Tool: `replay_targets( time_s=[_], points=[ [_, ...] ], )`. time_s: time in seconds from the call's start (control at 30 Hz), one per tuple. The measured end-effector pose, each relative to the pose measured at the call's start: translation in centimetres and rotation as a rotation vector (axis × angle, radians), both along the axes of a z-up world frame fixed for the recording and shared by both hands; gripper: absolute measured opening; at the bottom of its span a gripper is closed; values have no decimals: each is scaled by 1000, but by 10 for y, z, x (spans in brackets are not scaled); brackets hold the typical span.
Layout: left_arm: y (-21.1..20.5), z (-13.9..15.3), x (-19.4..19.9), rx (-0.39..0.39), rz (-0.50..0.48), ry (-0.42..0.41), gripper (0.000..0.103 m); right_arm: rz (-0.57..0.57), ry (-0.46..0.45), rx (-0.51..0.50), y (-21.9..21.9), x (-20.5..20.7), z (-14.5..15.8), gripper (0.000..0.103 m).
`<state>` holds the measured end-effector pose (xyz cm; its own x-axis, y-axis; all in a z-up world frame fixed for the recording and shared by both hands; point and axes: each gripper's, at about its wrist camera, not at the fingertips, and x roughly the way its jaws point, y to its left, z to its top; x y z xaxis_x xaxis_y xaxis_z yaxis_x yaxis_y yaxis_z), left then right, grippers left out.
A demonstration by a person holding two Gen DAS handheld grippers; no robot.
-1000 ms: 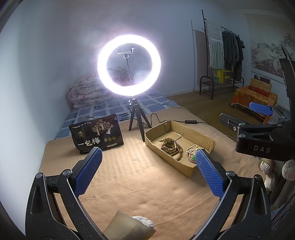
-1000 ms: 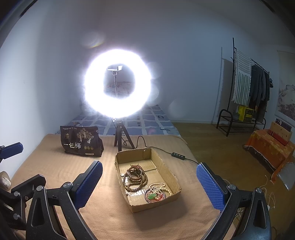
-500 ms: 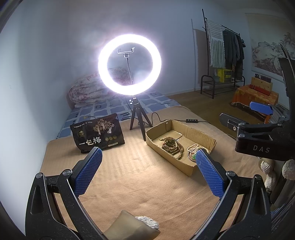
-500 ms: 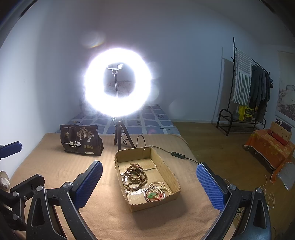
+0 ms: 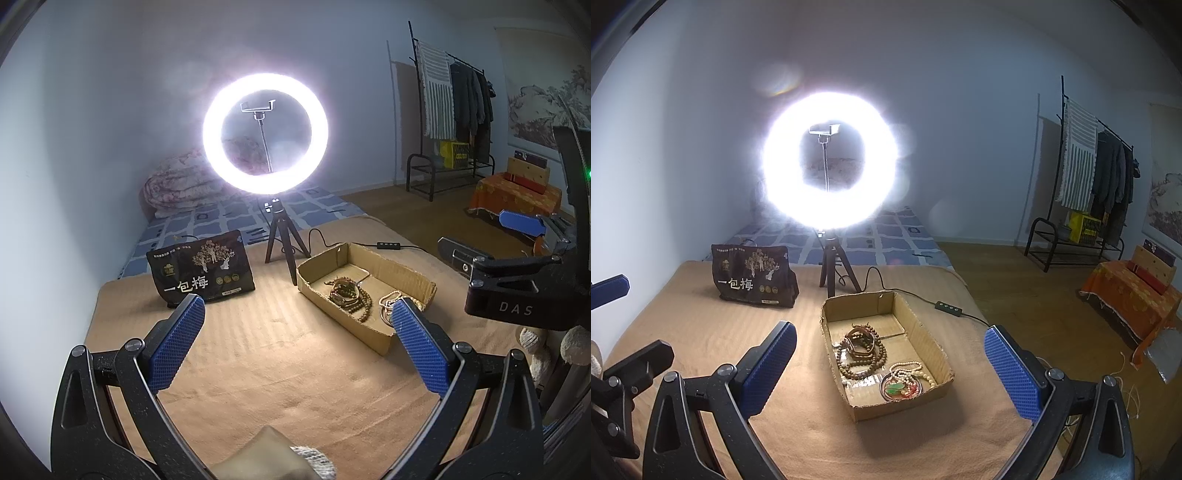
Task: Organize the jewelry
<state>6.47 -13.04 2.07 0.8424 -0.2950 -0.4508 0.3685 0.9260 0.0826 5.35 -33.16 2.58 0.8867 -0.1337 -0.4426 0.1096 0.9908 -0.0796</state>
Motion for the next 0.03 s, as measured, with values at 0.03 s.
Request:
replay_targets(
  time_s=[0.03],
  points=[
    [0, 0, 0, -1, 4, 1, 103, 1, 1, -1, 0, 0, 0, 103]
  ],
)
